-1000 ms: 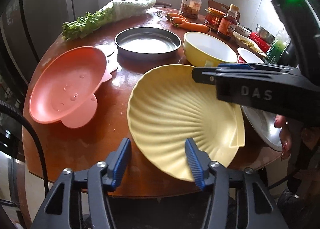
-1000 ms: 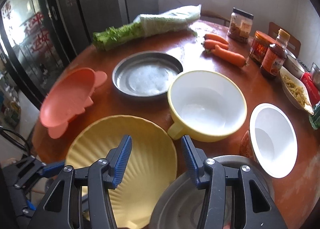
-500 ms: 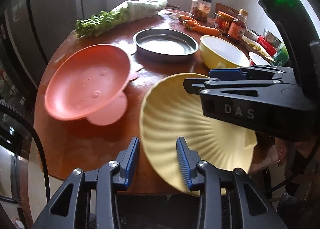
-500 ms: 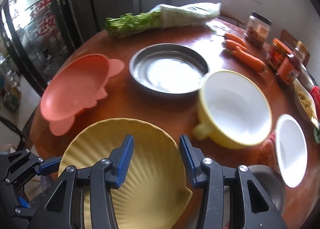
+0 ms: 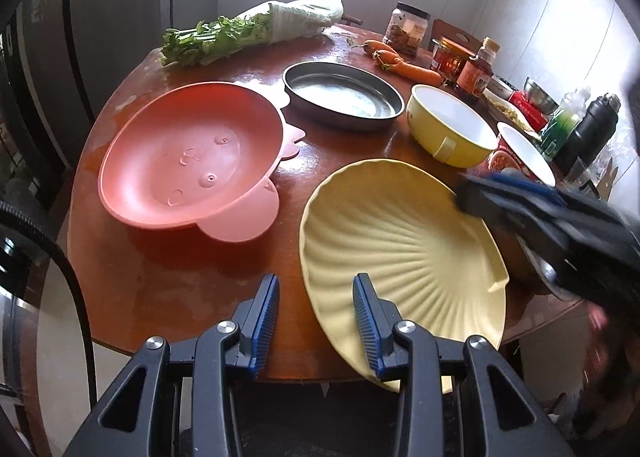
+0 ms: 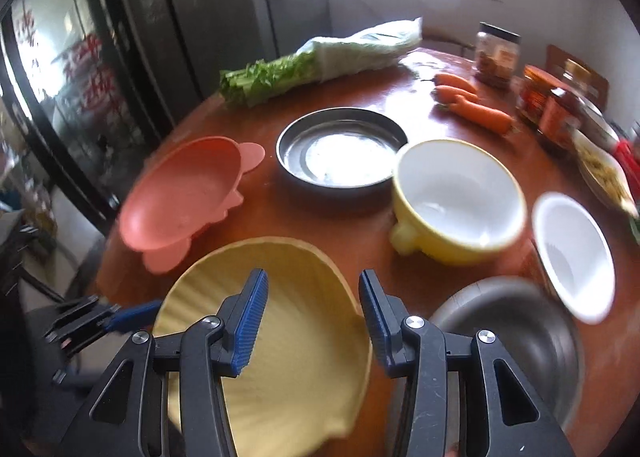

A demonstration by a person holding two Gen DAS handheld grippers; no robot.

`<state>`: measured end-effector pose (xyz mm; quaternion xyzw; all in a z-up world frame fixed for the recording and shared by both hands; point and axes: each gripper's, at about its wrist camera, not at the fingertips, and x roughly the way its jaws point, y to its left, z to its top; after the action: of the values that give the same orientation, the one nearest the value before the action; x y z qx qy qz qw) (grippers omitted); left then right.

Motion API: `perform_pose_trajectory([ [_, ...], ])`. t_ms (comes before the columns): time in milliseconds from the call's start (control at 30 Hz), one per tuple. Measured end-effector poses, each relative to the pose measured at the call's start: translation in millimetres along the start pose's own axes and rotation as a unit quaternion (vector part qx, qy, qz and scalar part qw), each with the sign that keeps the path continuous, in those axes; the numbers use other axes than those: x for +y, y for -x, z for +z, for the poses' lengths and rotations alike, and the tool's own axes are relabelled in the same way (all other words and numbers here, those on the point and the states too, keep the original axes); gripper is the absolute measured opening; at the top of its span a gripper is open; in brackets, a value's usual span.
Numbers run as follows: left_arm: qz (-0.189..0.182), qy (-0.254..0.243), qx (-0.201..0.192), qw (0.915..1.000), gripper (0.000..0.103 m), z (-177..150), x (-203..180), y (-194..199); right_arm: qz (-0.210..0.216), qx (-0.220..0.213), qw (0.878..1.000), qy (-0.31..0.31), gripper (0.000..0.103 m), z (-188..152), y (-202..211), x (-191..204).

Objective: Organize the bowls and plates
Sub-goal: 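Lift the yellow shell plate with the left tool over the pink plate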

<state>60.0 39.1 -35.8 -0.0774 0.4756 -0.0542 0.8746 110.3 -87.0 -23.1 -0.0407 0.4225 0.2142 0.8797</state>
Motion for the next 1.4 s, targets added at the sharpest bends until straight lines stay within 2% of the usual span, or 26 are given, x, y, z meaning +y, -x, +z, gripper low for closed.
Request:
perform_pose_trajectory([
  [100, -0.007, 0.000, 0.000, 1.0000, 0.039, 1.2, 1.3, -0.6, 0.007, -0.011, 1.000, -0.009, 0.049, -22.2, 26.6, 5.0],
  [200, -0.011, 0.000, 0.000, 0.9999, 0.039, 2.9, 1.5, -1.9, -0.008, -0.010, 1.000, -0.019, 0.049, -48.0, 43.6, 9.4],
  [400, -0.016, -0.004, 0.002, 0.9999, 0.039, 7.1, 2.6, -4.6, -0.002, 0.019, 0.998, -0.055, 0.049, -76.1, 33.8, 7.0],
  [567, -0.015, -0.011, 0.000, 0.9998, 0.039, 7.1, -1.9, -6.2, -0.003, 0.022, 0.997, -0.077, 0.049, -74.3, 12.8, 6.8],
  [633, -0.019, -0.016, -0.001, 0.9997, 0.033, 6.4, -5.0, -6.9, -0.004, 0.025, 0.997, -0.077, 0.043, -72.6, 5.5, 6.3],
  [700, -0.015, -0.020, -0.004, 0.9997, 0.032, 4.6, -8.8, -6.9, -0.014, 0.021, 0.997, -0.073, 0.037, -72.3, 0.2, 6.9],
  [767, -0.017, -0.020, -0.007, 0.9996, 0.032, 2.7, -10.7, -6.4, -0.029, 0.015, 0.997, -0.066, 0.035, -70.5, -1.5, 7.0],
  [1000, -0.014, -0.027, -0.025, 0.9992, 0.032, 0.6, -13.2, 5.5, -0.035, 0.002, 0.998, -0.050, 0.035, -67.8, 4.5, 10.2],
  [1400, -0.002, -0.018, -0.066, 0.9977, 0.032, 9.8, 1.3, 40.6, -0.009, -0.026, 0.999, -0.036, 0.035, -50.2, 23.5, 29.5],
])
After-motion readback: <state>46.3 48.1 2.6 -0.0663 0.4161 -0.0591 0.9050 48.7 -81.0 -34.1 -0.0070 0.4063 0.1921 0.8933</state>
